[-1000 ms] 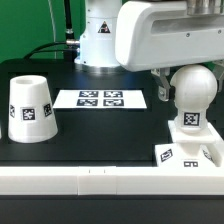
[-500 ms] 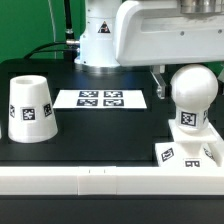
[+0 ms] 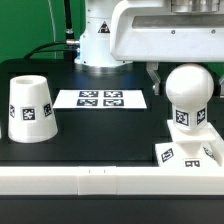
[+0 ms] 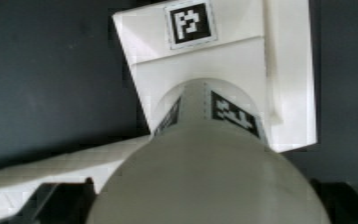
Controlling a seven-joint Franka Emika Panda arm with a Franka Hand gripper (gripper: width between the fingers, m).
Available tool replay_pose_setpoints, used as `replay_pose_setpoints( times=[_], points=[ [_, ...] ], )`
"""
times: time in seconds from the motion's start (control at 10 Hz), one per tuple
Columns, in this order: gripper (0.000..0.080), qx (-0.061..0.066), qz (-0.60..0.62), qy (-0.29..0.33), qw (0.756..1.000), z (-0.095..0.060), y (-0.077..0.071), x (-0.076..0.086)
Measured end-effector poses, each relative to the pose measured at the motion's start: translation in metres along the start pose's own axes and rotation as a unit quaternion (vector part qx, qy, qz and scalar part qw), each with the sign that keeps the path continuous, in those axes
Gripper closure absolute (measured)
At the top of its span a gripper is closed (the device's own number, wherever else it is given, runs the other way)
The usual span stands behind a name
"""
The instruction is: Assemble lamp
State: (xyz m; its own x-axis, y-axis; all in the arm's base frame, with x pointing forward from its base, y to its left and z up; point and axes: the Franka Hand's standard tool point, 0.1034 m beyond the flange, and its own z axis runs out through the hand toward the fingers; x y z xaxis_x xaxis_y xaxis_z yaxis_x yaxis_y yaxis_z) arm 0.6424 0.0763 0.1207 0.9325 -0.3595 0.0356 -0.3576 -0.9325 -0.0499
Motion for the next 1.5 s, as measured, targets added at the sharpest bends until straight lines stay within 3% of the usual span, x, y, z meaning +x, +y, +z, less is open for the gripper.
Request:
replay_pose_setpoints(
  times=[0.4, 0.7, 1.1, 1.2, 1.3, 1.5],
  points=[
    [0.0222, 0.007, 0.193, -0.023, 0.981, 0.003, -0.002, -0.006],
    [0.0222, 0.011, 0.349, -0.045, 0.936, 0.008, -0.010, -0.015],
    [0.0222, 0.025, 0.475, -0.066, 0.877, 0.007, -0.013, -0.016],
    [0.0222, 0.026, 0.478, -0.068, 0.875, 0.008, -0.015, -0.017],
    [0.0154, 0.027, 0.469, -0.068, 0.880, 0.008, -0.015, -0.017],
    [0.0109, 0.014, 0.423, -0.082, 0.902, 0.007, -0.016, -0.024]
  ],
)
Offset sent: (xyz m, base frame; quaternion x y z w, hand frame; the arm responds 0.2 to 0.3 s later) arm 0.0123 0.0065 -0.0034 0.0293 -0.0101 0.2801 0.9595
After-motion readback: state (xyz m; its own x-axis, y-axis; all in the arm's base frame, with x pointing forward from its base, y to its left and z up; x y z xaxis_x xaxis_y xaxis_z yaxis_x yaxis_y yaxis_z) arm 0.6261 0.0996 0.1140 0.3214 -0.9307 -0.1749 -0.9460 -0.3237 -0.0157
